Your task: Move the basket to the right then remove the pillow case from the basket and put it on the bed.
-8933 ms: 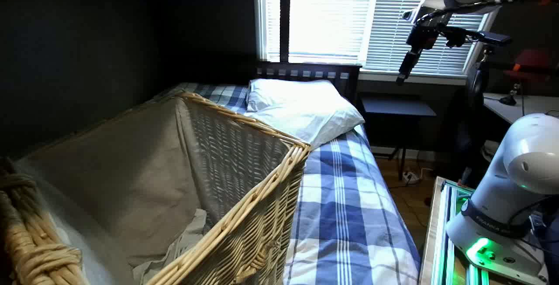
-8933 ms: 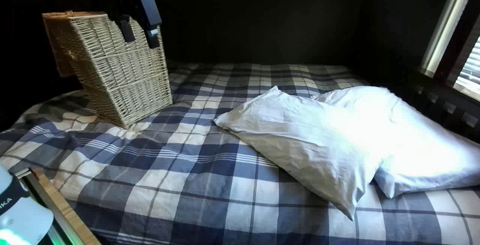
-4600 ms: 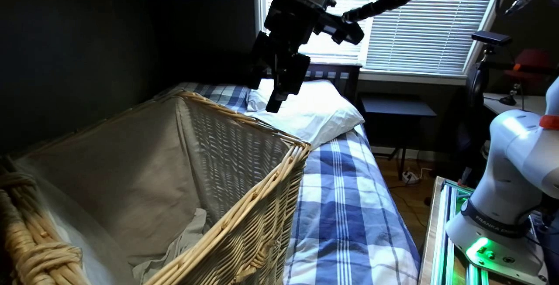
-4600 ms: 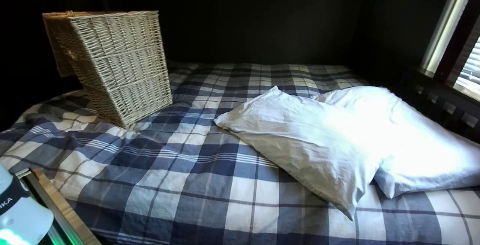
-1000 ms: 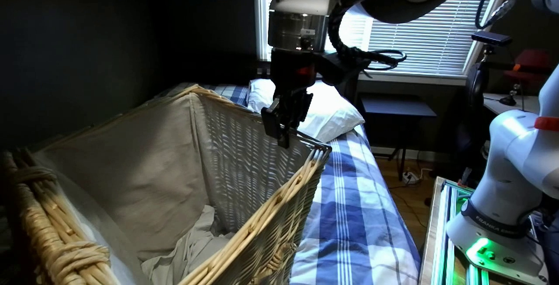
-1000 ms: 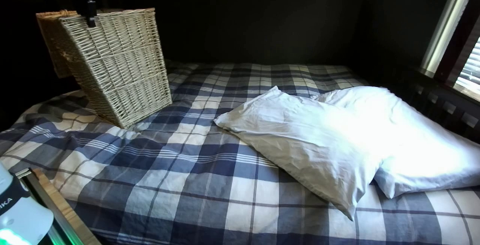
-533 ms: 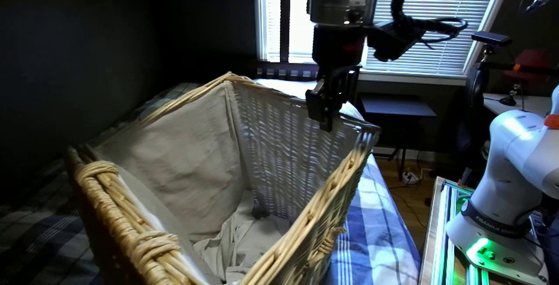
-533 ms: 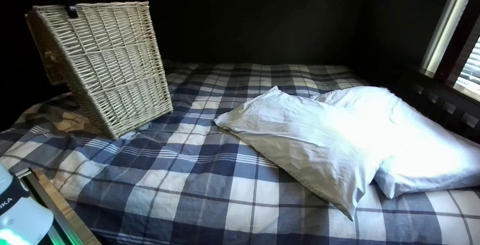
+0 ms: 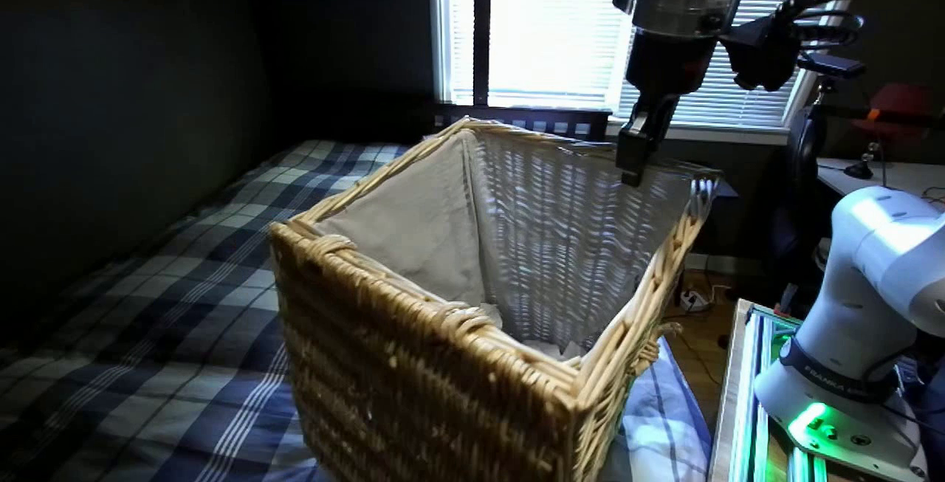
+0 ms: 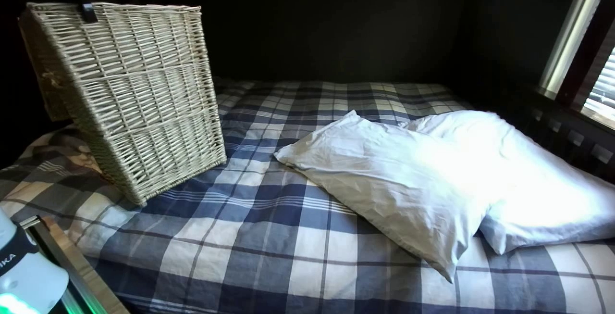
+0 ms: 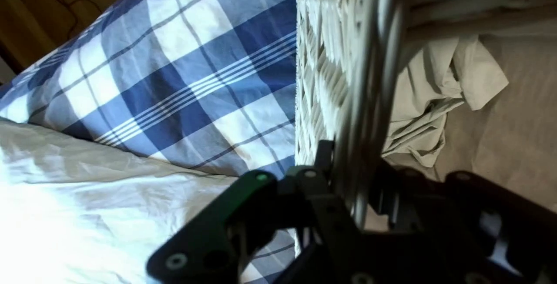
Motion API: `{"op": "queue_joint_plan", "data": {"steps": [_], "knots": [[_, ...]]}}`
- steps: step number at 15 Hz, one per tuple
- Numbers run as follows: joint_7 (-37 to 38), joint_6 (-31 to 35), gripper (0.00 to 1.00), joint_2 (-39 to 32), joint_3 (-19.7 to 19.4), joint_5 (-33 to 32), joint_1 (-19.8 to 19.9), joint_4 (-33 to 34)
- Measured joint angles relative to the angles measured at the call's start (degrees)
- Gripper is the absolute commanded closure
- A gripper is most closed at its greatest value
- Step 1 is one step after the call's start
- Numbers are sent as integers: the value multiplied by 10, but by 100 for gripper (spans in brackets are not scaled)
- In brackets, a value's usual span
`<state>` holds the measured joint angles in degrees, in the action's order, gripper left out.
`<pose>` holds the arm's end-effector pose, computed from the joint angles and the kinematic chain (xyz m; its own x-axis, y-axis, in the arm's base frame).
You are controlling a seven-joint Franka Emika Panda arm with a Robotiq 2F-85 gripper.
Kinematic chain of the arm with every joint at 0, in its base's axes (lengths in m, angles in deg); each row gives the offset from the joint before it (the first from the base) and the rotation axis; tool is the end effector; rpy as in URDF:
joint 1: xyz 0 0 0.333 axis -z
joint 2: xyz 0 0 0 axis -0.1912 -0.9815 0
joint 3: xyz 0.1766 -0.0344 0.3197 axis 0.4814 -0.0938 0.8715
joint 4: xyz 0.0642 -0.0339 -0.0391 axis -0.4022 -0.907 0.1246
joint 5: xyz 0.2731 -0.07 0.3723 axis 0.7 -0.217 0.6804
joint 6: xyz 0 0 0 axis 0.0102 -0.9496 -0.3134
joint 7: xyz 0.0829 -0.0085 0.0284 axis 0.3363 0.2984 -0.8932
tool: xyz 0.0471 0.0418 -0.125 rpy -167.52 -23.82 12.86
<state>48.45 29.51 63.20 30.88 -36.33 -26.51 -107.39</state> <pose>0.3515 0.2403 0.6048 0.9948 -0.0133 0.1011 -0.0279 -0.9891 0.1449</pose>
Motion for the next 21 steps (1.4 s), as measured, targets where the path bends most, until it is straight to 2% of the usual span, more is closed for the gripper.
{"op": "queue_joint_plan", "data": {"steps": [4, 9, 10, 12, 18, 21], "knots": [[-90, 30, 95, 101, -49, -6, 27, -103], [-172, 35, 95, 207, -94, -6, 58, -182], [-184, 35, 57, 222, -101, -6, 65, -192], [-205, 35, 49, 245, -111, -6, 76, -208], [-279, 59, 4, 286, -128, -14, 93, -188], [-328, 94, 0, 289, -127, -12, 81, -164]]}}
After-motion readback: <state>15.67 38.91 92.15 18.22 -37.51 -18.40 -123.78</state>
